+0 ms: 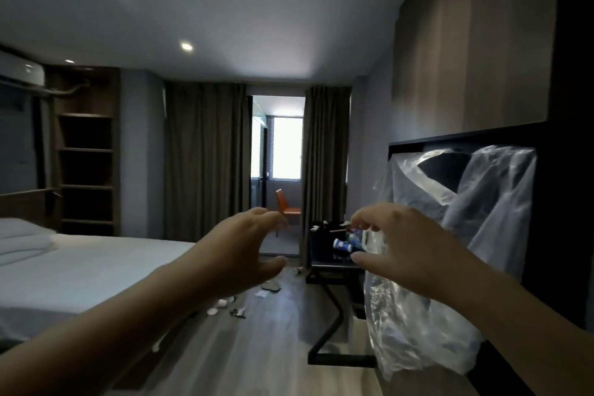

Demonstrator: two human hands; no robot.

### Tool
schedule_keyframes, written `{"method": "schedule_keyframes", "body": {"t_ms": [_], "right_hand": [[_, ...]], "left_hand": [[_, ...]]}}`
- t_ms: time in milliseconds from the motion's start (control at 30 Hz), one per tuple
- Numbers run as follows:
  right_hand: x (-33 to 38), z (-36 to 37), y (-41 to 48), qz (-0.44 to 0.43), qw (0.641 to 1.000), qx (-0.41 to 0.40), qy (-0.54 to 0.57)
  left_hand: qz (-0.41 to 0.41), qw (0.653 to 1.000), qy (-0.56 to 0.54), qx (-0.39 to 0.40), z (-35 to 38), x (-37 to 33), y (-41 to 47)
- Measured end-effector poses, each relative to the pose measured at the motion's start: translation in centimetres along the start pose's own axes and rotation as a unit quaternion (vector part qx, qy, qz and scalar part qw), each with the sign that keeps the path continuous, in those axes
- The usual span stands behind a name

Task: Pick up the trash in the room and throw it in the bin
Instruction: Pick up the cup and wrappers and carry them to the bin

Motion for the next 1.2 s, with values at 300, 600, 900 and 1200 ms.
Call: {"method": "schedule_keyframes", "body": {"t_ms": [300,600,900,1200], "right_hand": [[-4.6,12.8,10.3,-0.045,0.998,0.023,0.047],[-5.9,27.4,21.1,-0.072,0.996,0.047,0.033],[-4.6,42.5,33.9,-0.075,0.995,0.063,0.033],[-7.4,58.4,42.8,-0.07,0.991,0.104,0.051]], "left_hand": [[-0.05,0.998,0.033,0.017,8.3,10.6,5.8],[-0.071,0.996,0.036,0.027,17.1,25.2,10.6],[-0.089,0.995,0.036,0.011,23.5,42.6,16.2],[-0.131,0.99,0.04,0.045,33.7,55.7,19.9]]}}
Point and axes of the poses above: each hand's wrist, its own y-axis towards the middle knuckle, its own z-axis out of the palm, x = y × z, the point moved 2 cm from there along y, towards the middle knuckle, and after that the axes turned 14 degrees about -x, right-handed, at the moved point
